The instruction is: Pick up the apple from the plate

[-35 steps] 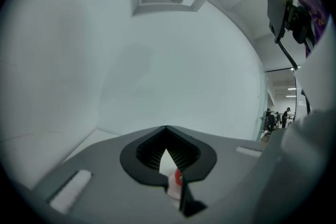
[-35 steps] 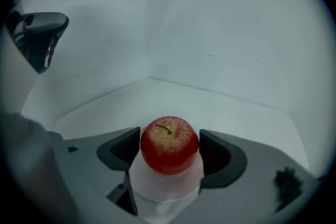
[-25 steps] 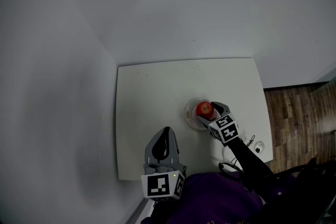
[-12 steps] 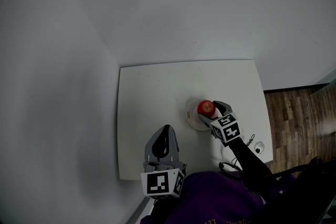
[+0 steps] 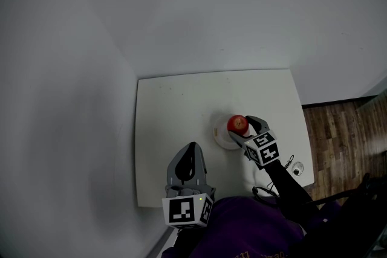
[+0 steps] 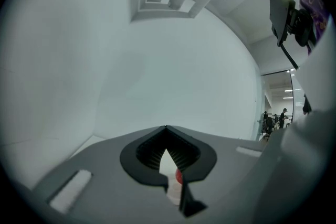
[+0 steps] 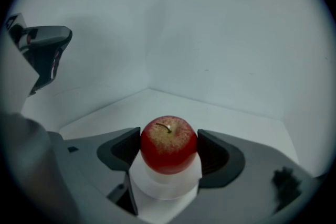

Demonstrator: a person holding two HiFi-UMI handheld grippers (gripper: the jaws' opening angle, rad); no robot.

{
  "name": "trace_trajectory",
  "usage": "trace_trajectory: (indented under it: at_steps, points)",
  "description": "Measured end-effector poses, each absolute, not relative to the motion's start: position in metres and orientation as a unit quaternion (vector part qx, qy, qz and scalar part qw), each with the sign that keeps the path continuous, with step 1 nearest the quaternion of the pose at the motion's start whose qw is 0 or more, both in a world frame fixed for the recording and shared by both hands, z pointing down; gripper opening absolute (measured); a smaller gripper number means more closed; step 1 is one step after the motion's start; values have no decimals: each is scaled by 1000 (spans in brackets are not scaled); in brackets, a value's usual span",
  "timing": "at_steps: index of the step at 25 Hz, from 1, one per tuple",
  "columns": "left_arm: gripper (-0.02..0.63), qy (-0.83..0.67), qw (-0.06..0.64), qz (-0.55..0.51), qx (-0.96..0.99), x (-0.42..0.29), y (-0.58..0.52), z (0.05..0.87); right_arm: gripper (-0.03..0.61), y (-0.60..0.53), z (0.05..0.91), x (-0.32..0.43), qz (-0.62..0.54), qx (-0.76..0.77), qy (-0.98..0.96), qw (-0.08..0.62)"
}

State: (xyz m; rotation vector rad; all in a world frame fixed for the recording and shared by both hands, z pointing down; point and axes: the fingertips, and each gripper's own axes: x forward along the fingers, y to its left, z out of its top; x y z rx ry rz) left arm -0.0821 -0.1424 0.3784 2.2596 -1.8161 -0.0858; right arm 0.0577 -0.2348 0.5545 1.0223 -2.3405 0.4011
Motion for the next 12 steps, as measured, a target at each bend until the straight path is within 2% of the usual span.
trace_trajectory:
  at_steps: [12]
  points:
    - [5, -621, 113, -35, 775, -83, -139, 373, 341, -231, 529, 58, 133, 398, -872, 253]
